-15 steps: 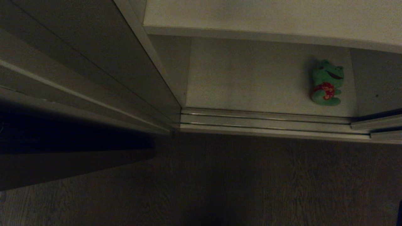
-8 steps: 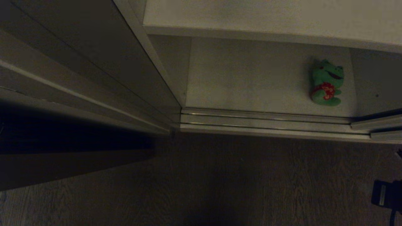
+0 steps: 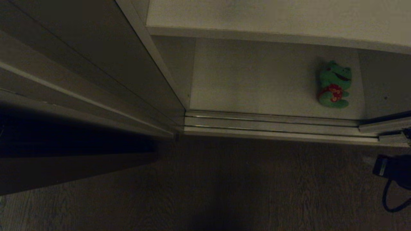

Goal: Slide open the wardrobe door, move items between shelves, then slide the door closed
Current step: Place the green doll on the higher shelf

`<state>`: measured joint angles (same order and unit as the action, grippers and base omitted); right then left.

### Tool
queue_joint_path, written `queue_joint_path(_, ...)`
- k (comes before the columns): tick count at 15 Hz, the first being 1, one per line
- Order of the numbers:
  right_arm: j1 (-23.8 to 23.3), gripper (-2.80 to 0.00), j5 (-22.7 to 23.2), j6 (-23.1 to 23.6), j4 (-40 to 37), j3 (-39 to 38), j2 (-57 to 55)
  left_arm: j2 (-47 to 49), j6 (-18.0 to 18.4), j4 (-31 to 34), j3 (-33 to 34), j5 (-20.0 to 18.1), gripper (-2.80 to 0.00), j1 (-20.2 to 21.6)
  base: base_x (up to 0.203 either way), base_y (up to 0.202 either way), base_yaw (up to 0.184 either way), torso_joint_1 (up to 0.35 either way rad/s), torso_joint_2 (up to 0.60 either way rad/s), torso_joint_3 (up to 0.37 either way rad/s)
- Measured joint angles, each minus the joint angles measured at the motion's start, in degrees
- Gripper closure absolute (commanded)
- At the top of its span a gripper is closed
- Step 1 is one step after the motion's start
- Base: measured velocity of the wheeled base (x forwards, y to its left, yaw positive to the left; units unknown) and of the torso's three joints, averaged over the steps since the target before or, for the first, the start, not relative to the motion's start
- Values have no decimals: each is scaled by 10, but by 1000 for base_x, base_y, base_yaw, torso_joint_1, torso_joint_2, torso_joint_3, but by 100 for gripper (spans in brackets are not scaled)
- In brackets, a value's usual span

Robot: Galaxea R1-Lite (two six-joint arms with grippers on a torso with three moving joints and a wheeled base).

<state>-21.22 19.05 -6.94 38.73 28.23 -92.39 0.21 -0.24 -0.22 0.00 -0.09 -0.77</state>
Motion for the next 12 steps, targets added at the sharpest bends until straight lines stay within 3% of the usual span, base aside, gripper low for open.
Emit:
queue_joint_path(1, -1, -280, 2, -1, 1, 21, -11, 0, 0, 0, 0, 0, 0, 0, 0, 0, 0, 0, 0, 0)
queue_joint_path(4, -3, -280, 4, -1, 12, 67, -40, 0, 0, 0, 0, 0, 0, 0, 0, 0, 0, 0, 0, 0)
queue_joint_path(9, -18, -280, 27, -2, 120, 100, -106, 0, 0, 0, 0, 0, 0, 0, 0, 0, 0, 0, 0, 0)
queue_joint_path(12, -23, -280, 30, -3, 141, 146, -157, 0, 0, 0, 0, 0, 0, 0, 0, 0, 0, 0, 0, 0)
